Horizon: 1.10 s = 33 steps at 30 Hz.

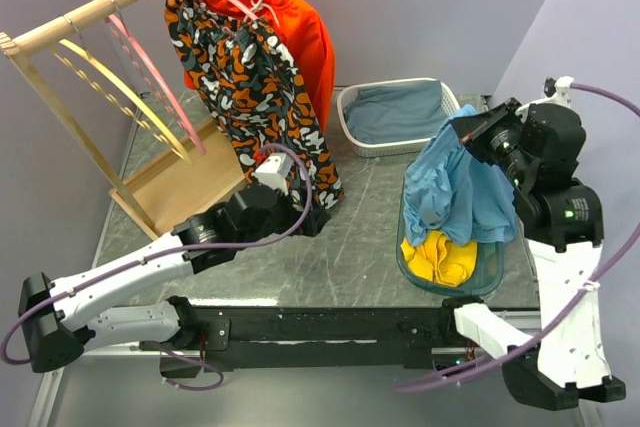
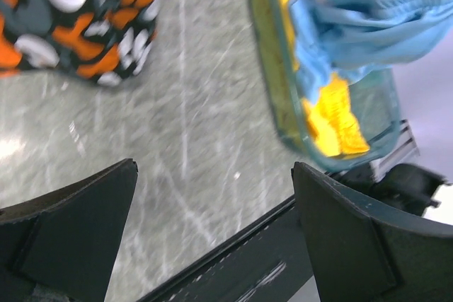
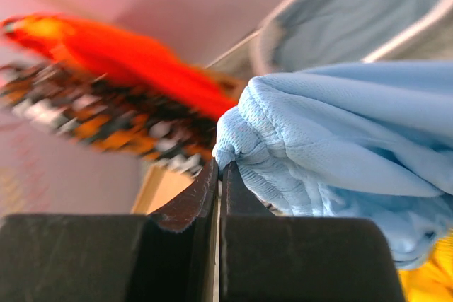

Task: Place the shorts on the hanger

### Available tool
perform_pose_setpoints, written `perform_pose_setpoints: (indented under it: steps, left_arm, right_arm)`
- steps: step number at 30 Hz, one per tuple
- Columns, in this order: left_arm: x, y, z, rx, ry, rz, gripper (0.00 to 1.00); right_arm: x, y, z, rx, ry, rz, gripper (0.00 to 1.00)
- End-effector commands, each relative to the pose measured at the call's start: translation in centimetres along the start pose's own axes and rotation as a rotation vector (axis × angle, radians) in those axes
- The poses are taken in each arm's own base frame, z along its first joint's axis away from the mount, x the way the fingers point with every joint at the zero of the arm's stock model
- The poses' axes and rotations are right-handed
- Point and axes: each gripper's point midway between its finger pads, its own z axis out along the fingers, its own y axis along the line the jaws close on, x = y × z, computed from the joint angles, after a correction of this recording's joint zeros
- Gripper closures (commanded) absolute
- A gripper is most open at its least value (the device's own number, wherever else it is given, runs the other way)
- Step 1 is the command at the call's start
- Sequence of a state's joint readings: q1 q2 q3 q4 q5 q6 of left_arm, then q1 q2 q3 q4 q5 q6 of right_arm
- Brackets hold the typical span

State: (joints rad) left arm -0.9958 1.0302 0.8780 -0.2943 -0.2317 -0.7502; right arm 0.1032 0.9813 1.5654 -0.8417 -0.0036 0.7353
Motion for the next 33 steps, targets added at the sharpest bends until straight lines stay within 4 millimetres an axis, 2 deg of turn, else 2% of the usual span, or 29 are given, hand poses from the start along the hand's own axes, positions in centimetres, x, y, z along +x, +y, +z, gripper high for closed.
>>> perform_pose_setpoints:
  steps: [1, 5, 9, 10, 18, 23, 24, 27, 29, 33]
  left_arm:
    - [-5.0, -5.0, 0.4, 0.141, -0.12, 0.016, 0.03]
    - [-7.0, -7.0, 0.8, 0.181, -0.159, 0.017, 0.03]
    - [-8.7, -8.5, 0.1, 0.219, -0.191, 0.02, 0.01]
    - [-9.1, -8.6, -0.3, 0.224, -0.203, 0.02, 0.01]
    - [-11.3, -6.6, -3.5, 0.154, -0.311, -0.006, 0.16]
    - [-12.5, -5.6, -6.2, 0.146, -0.379, -0.03, 0.26]
    - [-12.9, -5.8, -7.2, 0.175, -0.402, -0.032, 0.27]
    - [-12.8, -6.4, -8.1, 0.222, -0.402, 0.005, 0.3]
    - [-12.3, -7.4, -8.4, 0.282, -0.38, 0.052, 0.33]
    - [-10.8, -8.3, -7.3, 0.333, -0.323, 0.117, 0.34]
  right_arm:
    - [-0.4, 5.7, -2.7, -0.194, 0.047, -0.013, 1.0]
    - [0.4, 9.1, -4.0, -0.312, 0.116, -0.041, 1.0]
    - [1.1, 12.5, -5.7, -0.432, 0.174, -0.079, 1.0]
    - [1.5, 13.2, -5.5, -0.446, 0.195, -0.091, 1.0]
    - [3.7, 18.9, -9.1, -0.638, 0.307, -0.185, 1.0]
    - [4.6, 20.4, -11.1, -0.729, 0.36, -0.21, 1.0]
    - [4.7, 20.6, -11.4, -0.745, 0.364, -0.215, 1.0]
    - [5.4, 20.8, -12.0, -0.774, 0.389, -0.225, 1.0]
    - [5.7, 21.0, -12.2, -0.785, 0.397, -0.226, 1.0]
    - [6.3, 21.6, -12.8, -0.826, 0.429, -0.236, 1.0]
